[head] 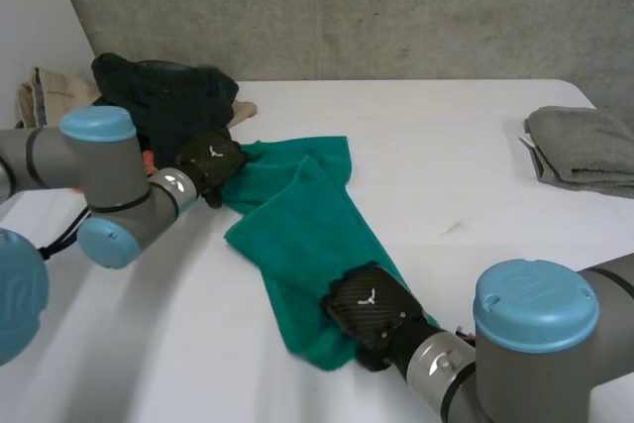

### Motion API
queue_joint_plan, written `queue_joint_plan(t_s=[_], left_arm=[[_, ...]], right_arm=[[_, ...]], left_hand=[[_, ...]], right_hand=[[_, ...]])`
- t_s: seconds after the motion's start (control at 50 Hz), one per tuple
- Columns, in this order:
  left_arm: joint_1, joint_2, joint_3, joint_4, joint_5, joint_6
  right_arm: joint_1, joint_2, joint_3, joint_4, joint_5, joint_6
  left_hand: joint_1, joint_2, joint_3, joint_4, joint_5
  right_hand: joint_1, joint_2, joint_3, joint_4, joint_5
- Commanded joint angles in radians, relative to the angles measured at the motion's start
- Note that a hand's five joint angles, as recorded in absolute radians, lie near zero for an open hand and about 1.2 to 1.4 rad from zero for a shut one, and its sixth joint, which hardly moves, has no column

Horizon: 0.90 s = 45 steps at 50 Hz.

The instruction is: Fold the laundry.

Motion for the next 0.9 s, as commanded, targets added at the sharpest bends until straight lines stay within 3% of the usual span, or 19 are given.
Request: queue_joint_plan(t_s=[0.02, 0.12, 0.2, 0.28, 0.4, 0.52, 0.6, 0.68, 0.78, 0.9], left_arm=[[-0.068, 0.022, 0.015, 0.059, -0.191, 0.019], [-0.111, 0.227, -0.154, 0.116, -0.225, -0.007], [-0.129, 0.402, -0.317, 0.122, -0.237, -0.016], [-0.189, 0.589, -0.542, 0.125, -0.238, -0.034], [-0.215, 0.747, -0.787, 0.125, -0.26, -0.039], [-0.228, 0.737, -0.892, 0.121, -0.333, -0.027], [-0.228, 0.669, -0.836, 0.142, -0.349, -0.013], [-0.22, 0.574, -0.623, 0.22, -0.358, -0.008], [-0.189, 0.527, -0.266, 0.398, -0.407, -0.022], [-0.188, 0.536, -0.148, 0.51, -0.462, -0.025]], right_arm=[[-0.019, -0.078, -0.003, -0.131, 0.161, -0.044], [-0.077, -0.222, -0.014, -0.137, 0.177, -0.077], [-0.235, -0.273, -0.047, -0.103, 0.163, -0.106], [-0.352, -0.275, -0.129, -0.02, 0.096, -0.117], [-0.412, -0.143, -0.242, 0.036, 0.063, -0.123], [-0.418, -0.019, -0.324, 0.15, 0.08, -0.201], [-0.409, 0.015, -0.397, 0.192, 0.108, -0.256], [-0.403, 0.067, -0.547, 0.1, 0.152, -0.213], [-0.404, 0.084, -0.763, -0.095, 0.204, -0.08], [-0.409, 0.08, -0.877, -0.201, 0.246, 0.078]], left_hand=[[0.62, 0.658, 0.682, 0.678, 0.683], [0.62, 0.658, 0.682, 0.678, 0.683], [0.62, 0.658, 0.682, 0.678, 0.683], [0.62, 0.658, 0.682, 0.678, 0.683], [0.62, 0.658, 0.682, 0.678, 0.683], [0.62, 0.658, 0.682, 0.678, 0.683], [0.62, 0.658, 0.682, 0.678, 0.683], [0.62, 0.658, 0.682, 0.678, 0.683], [0.62, 0.658, 0.682, 0.678, 0.683], [0.62, 0.658, 0.682, 0.678, 0.683]], right_hand=[[0.532, 0.514, 0.519, 0.517, 0.523], [0.532, 0.514, 0.519, 0.517, 0.523], [0.532, 0.514, 0.519, 0.517, 0.523], [0.532, 0.514, 0.519, 0.517, 0.523], [0.532, 0.514, 0.519, 0.517, 0.523], [0.532, 0.514, 0.519, 0.517, 0.523], [0.532, 0.514, 0.519, 0.517, 0.523], [0.532, 0.514, 0.519, 0.517, 0.523], [0.532, 0.514, 0.519, 0.517, 0.523], [0.532, 0.514, 0.519, 0.517, 0.523]])
